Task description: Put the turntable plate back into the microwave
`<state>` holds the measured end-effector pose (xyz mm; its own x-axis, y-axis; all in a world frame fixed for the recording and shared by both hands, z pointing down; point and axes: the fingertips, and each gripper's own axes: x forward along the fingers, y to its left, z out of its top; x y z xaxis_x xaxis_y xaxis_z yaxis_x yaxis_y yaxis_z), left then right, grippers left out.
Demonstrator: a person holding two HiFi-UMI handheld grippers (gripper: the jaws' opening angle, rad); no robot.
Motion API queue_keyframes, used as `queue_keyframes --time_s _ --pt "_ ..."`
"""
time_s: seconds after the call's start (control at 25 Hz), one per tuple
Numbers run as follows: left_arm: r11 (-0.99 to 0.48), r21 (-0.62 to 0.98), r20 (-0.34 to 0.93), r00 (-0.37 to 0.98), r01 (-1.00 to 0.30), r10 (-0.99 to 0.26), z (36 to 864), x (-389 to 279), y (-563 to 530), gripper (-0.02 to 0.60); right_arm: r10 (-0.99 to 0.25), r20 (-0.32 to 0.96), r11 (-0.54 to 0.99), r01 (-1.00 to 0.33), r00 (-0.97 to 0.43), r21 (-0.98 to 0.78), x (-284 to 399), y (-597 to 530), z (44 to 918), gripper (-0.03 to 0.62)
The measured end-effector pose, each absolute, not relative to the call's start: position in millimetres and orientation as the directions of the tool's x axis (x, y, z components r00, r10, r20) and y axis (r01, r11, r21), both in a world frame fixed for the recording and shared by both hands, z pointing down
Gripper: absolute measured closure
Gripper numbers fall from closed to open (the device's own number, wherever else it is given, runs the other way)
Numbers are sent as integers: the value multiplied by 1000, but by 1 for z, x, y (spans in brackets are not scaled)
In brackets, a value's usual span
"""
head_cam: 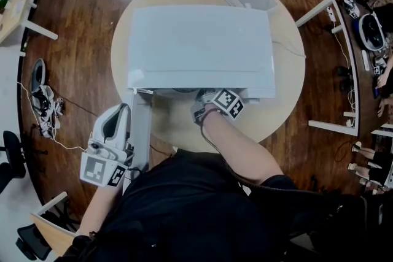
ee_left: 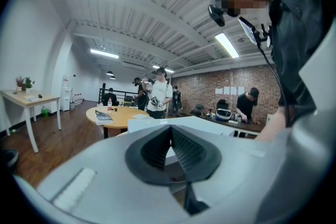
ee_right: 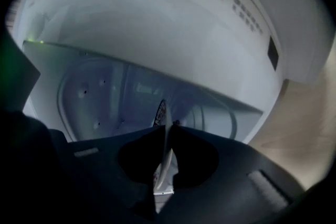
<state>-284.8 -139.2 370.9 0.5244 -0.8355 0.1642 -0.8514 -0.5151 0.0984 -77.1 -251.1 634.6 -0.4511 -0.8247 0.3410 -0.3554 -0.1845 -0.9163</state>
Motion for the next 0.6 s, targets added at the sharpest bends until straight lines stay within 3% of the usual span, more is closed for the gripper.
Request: queue_keyframes --time_s 0.6 --pt "-502 92 204 509 -860 -836 377 -284 -139 577 -837 346 -199 -354 -424 -914 -82 -263 642 574"
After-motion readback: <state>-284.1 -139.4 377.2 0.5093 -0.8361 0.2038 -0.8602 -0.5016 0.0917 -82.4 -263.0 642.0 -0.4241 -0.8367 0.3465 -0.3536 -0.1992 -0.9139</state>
